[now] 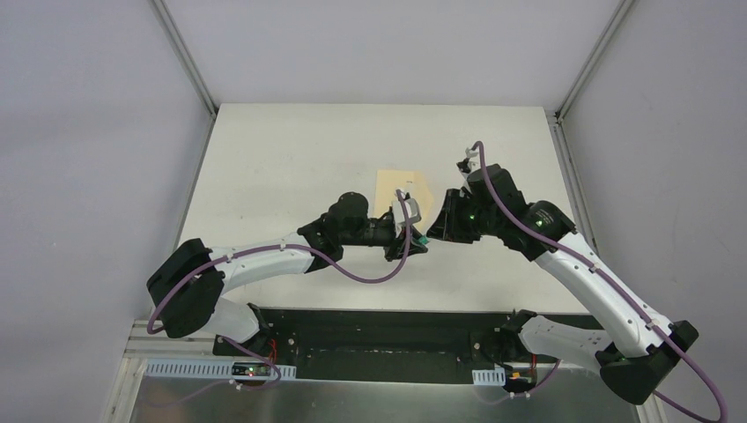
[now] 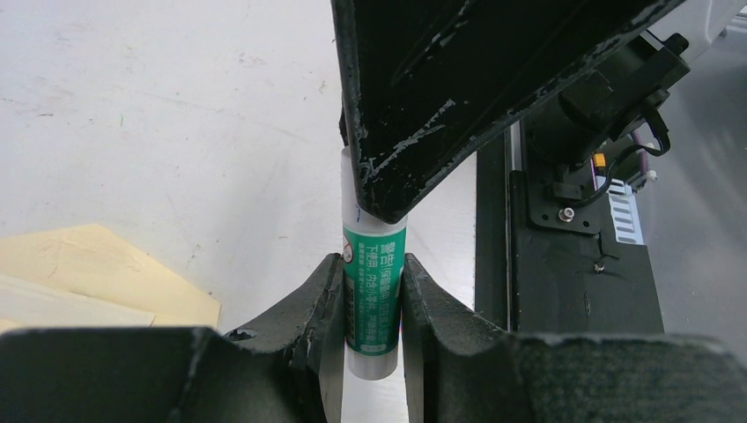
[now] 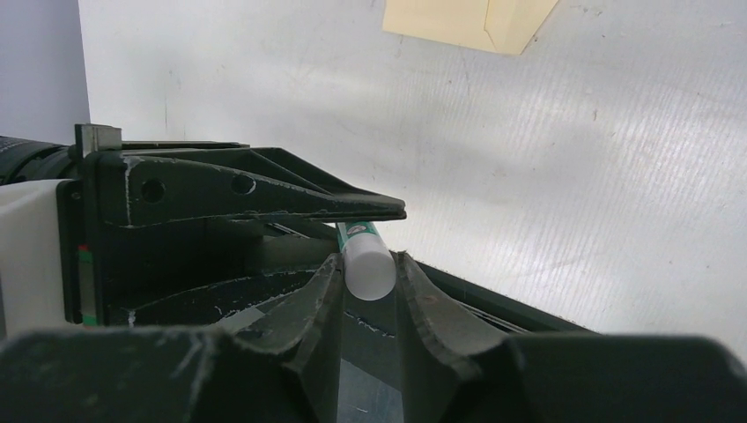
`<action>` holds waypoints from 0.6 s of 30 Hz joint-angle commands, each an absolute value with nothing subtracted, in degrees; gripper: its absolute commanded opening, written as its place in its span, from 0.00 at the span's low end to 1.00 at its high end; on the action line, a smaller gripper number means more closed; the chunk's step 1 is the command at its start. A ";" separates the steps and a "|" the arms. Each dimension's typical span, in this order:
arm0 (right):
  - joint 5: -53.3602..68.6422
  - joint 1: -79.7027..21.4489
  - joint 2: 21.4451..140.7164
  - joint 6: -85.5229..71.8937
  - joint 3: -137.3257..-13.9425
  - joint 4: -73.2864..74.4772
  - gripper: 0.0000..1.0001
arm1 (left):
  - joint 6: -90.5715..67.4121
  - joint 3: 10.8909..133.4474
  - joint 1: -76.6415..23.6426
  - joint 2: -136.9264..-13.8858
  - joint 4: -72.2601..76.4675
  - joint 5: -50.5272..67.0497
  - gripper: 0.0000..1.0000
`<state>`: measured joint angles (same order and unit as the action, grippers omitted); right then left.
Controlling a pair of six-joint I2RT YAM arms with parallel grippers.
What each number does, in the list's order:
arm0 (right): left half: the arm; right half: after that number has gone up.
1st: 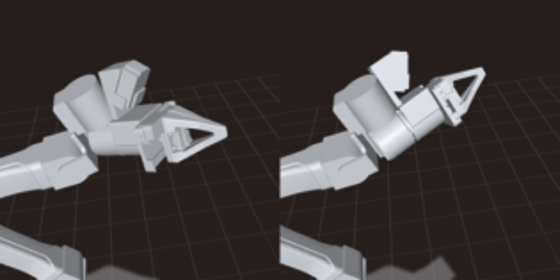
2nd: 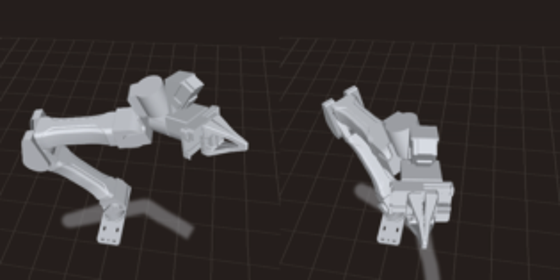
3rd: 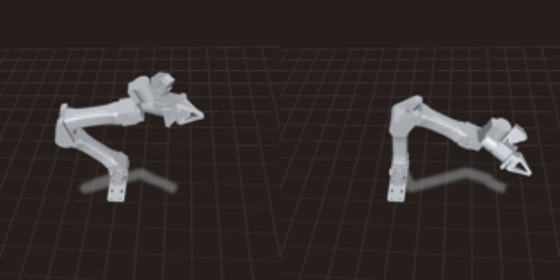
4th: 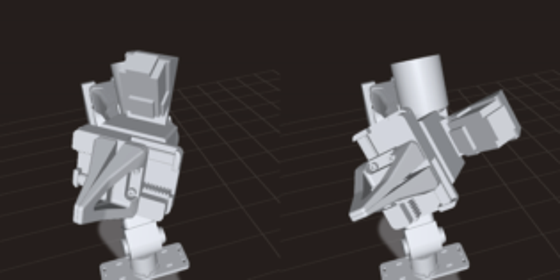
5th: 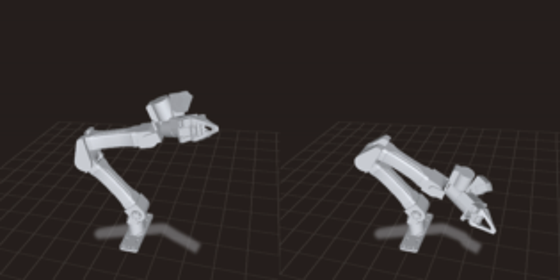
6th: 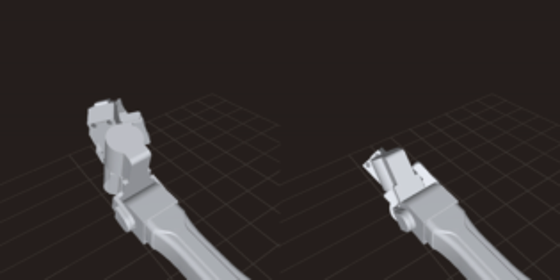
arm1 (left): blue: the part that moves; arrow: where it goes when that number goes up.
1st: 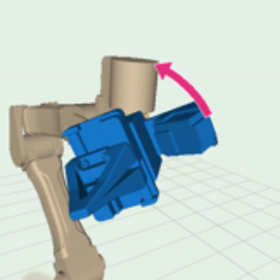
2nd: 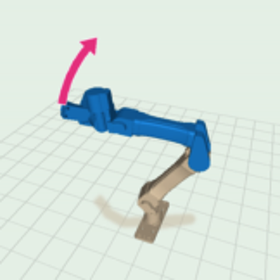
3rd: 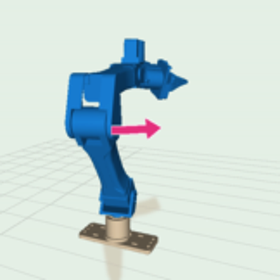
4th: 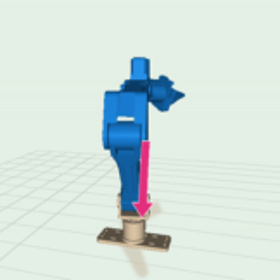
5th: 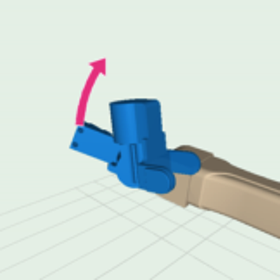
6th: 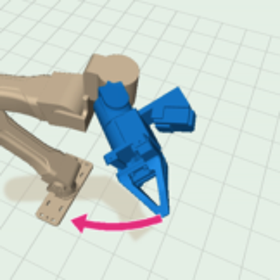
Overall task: Place the letter into the envelope and seal it
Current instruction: Open the solid glue cap from the solid glue.
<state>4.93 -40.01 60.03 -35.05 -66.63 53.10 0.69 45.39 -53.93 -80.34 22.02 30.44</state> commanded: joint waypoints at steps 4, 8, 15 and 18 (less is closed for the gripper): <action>3.79 -40.02 58.70 -35.45 -66.82 50.20 0.10 | 0.16 44.51 -53.40 -79.98 25.96 32.81 0.00; 4.44 -38.42 57.74 -34.54 -67.57 51.45 0.08 | 0.13 43.66 -52.69 -80.02 26.11 32.97 0.00; 8.13 -35.85 56.28 -33.24 -68.70 52.82 0.06 | 0.11 42.89 -51.81 -80.58 26.13 32.88 0.00; 9.00 -35.43 56.16 -32.60 -69.60 53.98 0.06 | 0.18 42.88 -51.76 -80.57 25.71 32.47 0.00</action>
<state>7.75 -36.16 57.69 -34.26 -66.54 53.12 0.58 43.51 -52.38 -80.40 24.88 31.83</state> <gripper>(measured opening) 0.259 0.245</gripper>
